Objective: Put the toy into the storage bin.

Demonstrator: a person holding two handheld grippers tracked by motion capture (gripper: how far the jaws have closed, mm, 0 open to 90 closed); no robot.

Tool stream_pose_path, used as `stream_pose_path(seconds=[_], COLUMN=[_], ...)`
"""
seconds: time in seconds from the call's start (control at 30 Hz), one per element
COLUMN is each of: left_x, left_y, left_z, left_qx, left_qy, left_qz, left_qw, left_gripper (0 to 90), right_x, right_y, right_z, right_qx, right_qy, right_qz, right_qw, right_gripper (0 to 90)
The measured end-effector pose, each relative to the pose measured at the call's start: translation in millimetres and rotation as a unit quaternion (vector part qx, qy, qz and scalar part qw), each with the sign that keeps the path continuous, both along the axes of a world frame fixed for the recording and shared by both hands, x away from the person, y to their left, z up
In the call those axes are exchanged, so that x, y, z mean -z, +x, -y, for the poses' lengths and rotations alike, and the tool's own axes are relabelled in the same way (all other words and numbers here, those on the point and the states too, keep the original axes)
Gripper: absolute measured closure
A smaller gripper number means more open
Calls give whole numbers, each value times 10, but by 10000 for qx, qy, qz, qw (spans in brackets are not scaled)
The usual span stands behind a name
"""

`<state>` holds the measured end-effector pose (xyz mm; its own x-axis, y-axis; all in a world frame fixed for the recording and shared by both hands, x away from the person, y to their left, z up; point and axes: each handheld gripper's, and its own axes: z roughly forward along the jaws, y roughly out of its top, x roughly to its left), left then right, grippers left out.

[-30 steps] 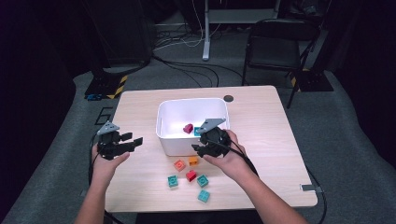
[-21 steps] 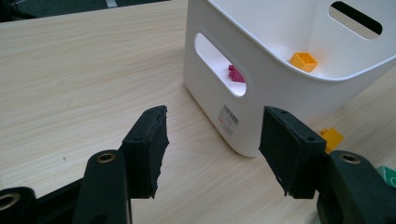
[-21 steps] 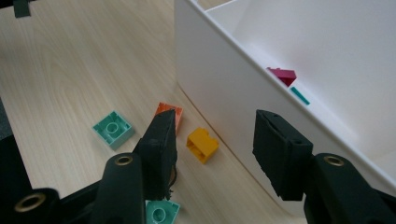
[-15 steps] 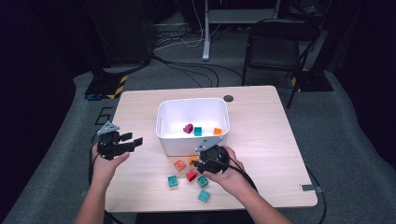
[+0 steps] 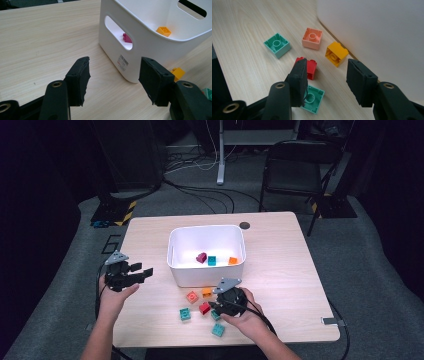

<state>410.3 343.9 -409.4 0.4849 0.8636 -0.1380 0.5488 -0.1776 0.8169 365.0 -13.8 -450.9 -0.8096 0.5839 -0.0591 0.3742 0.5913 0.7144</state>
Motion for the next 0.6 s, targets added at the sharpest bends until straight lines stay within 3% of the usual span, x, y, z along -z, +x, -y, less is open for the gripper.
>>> stream_pose_path(seconds=[0.6], left_x=[51], left_y=[-11], left_z=[7], left_qx=[-26], left_qy=[59], left_qz=[-98], left_qw=[9999], left_gripper=[413], right_x=[328], right_y=[-96], right_z=[-42], right_qx=[-91], right_qy=[-3], right_qz=[-156], right_qw=[9998], right_gripper=[479])
